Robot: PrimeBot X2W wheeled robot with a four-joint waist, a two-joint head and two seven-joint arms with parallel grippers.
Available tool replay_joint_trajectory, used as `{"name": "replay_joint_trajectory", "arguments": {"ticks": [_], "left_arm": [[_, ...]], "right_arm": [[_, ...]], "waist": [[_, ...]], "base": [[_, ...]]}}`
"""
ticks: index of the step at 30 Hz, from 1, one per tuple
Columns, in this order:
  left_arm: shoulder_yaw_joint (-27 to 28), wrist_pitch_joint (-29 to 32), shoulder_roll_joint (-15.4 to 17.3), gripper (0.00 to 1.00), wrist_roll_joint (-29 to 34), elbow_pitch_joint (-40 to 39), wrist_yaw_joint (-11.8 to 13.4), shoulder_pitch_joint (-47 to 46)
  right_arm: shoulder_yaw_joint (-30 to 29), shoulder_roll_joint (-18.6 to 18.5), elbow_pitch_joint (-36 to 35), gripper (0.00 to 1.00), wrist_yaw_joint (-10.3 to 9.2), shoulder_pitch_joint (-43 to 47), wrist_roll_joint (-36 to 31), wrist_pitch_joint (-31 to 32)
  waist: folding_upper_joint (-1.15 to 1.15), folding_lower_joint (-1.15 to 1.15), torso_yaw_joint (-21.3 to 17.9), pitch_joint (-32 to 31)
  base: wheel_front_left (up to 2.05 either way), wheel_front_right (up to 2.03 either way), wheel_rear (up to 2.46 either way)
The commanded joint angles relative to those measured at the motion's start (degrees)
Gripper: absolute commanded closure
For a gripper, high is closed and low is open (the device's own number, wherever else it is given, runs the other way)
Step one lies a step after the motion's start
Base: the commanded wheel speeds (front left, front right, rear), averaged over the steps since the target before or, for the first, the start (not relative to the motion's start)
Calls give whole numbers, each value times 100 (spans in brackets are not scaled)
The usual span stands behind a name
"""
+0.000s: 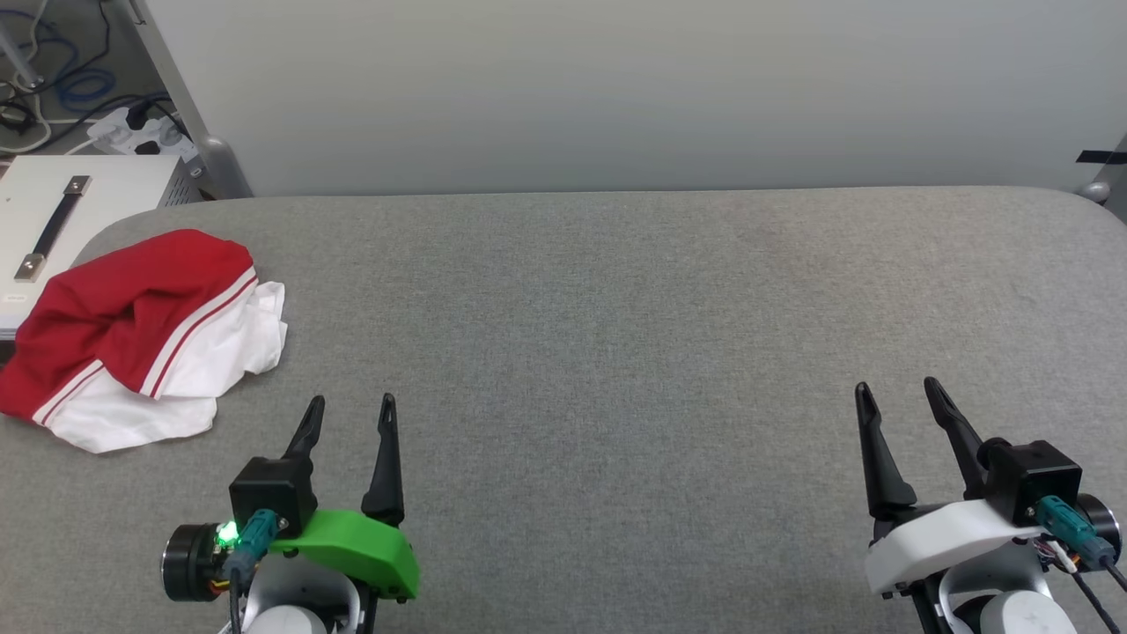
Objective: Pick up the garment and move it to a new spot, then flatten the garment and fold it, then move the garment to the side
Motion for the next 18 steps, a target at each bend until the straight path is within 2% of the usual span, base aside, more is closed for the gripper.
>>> {"name": "replay_joint_trajectory", "arguments": {"ticks": [1,18], "left_arm": [[-27,-61,-12,0,-58,47,-27,100],[-98,-260,-15,0,-191,148,-74,78]], "right_arm": [[12,6,30,0,-2,71,-3,-62],[7,8,94,0,-3,51,14,-259]], "waist": [[0,0,2,3],[0,0,26,56]], "base": [[0,0,0],[0,0,0]]}}
